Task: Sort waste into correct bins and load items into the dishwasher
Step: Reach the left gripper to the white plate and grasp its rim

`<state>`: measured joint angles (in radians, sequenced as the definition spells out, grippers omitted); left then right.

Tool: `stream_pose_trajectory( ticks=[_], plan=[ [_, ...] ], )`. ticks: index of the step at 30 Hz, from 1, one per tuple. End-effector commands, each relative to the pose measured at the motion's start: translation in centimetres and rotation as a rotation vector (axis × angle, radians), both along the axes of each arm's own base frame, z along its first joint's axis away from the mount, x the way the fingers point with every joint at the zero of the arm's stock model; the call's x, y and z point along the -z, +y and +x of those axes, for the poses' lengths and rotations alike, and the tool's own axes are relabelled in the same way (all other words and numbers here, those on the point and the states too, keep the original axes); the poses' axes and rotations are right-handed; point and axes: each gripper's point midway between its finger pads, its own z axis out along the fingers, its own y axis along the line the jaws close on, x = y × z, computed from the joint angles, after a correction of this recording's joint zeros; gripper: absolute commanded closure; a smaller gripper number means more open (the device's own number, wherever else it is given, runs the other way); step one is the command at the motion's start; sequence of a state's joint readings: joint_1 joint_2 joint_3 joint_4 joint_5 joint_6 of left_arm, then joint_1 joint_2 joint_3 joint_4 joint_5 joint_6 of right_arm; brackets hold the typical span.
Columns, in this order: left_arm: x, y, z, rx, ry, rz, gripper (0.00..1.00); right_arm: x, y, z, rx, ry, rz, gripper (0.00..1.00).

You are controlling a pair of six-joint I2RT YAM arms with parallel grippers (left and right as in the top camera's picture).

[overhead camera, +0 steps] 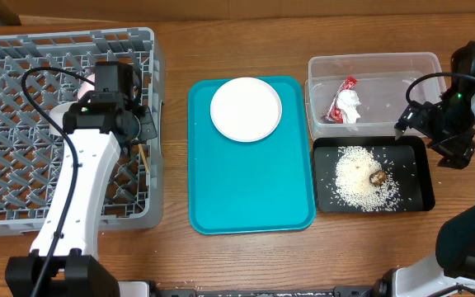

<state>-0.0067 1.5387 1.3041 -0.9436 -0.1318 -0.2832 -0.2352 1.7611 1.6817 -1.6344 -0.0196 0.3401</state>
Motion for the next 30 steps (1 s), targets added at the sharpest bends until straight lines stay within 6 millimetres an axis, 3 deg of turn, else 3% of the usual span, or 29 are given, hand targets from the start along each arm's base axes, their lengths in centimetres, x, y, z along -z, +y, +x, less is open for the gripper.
stream_pose_trajectory(
  ticks=[1, 2, 4, 7, 11, 16, 18, 23, 25, 30],
  plan=[
    [0.5, 0.9, 0.7, 0.092, 0.016, 0.057, 0.69, -0.7, 0.0, 0.0, 0.003, -0.027, -0.005, 0.00],
    [0.4, 0.9, 0.8, 0.093, 0.012, 0.058, 0.57, -0.7, 0.0, 0.0, 0.003, -0.027, -0.005, 0.00],
    [0.4, 0.8, 0.9, 0.095, 0.008, 0.053, 0.46, -0.7, -0.1, 0.1, 0.003, -0.028, -0.006, 0.00],
    [0.6, -1.1, 0.7, 0.139, 0.014, -0.034, 0.41, -0.7, -0.1, 0.1, 0.003, -0.028, -0.006, 0.00],
    [0.4, -7.7, 0.3, 0.258, 0.012, -0.262, 0.37, -0.7, -0.1, 0.1, 0.003, -0.031, -0.006, 0.00],
    [0.2, -15.9, 1.0, 0.522, -0.065, -0.187, 0.25, -0.7, -0.1, 0.1, 0.003, -0.030, -0.006, 0.00],
    [1.3, -20.6, 1.3, 0.726, -0.102, -0.121, 0.19, -0.7, -0.1, 0.1, 0.003, -0.031, -0.006, 0.00],
    [5.4, -26.0, 1.5, 0.953, -0.103, -0.055, 0.17, -0.7, 0.0, 0.1, 0.003, -0.032, -0.002, 0.00],
    [7.6, -27.2, 2.1, 0.992, -0.097, -0.021, 0.12, -0.7, 0.0, 0.1, 0.003, -0.032, -0.002, 0.00],
    [11.3, -27.2, 2.9, 0.980, -0.056, 0.013, 0.11, -0.7, 0.1, 0.2, 0.003, -0.032, 0.001, 0.00]
  ],
)
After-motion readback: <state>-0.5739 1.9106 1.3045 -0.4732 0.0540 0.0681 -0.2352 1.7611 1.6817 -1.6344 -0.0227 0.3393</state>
